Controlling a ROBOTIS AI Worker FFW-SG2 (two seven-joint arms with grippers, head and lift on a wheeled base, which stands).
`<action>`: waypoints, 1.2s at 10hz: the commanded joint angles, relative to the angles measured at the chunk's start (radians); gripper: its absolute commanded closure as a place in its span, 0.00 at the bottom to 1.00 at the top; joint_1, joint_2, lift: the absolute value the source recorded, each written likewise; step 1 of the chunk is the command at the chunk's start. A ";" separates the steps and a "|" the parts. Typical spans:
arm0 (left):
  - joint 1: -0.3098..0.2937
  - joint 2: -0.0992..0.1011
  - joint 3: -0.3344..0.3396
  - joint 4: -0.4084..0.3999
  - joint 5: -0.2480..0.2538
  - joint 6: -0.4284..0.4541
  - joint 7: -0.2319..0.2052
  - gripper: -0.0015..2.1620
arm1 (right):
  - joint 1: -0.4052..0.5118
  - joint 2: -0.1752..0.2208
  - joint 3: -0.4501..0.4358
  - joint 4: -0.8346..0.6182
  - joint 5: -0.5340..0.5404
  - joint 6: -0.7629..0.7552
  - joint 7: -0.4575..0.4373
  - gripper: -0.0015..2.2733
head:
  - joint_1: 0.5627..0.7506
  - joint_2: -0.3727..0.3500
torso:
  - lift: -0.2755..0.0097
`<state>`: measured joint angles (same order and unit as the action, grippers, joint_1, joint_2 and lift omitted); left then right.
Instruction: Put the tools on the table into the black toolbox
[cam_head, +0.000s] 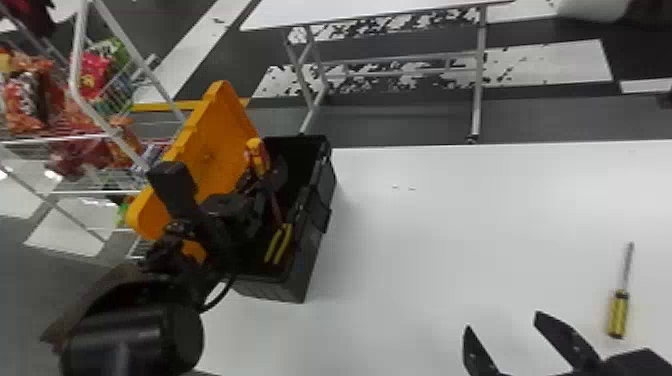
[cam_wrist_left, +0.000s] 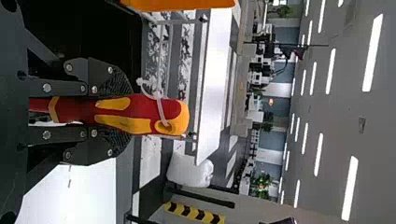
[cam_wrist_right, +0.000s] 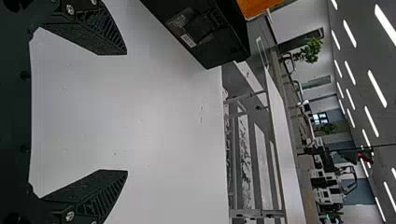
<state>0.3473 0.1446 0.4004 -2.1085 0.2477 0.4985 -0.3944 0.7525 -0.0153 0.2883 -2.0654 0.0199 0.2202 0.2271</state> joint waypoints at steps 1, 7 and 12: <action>-0.016 0.000 -0.008 0.050 -0.034 -0.033 0.000 0.97 | 0.002 0.000 0.000 -0.002 0.000 0.000 0.001 0.05 | 0.70 1.00 | 0.70; -0.059 -0.005 -0.015 0.159 -0.111 -0.100 0.031 0.05 | 0.007 -0.002 -0.014 -0.025 -0.005 0.034 0.014 0.05 | 0.70 1.00 | 0.70; 0.059 -0.036 -0.008 0.093 -0.025 -0.168 0.026 0.01 | 0.011 -0.002 -0.017 -0.024 -0.006 0.018 0.012 0.05 | 0.70 1.00 | 0.70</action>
<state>0.3822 0.1166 0.3939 -1.9991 0.2044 0.3476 -0.3682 0.7637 -0.0168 0.2717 -2.0893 0.0139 0.2390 0.2394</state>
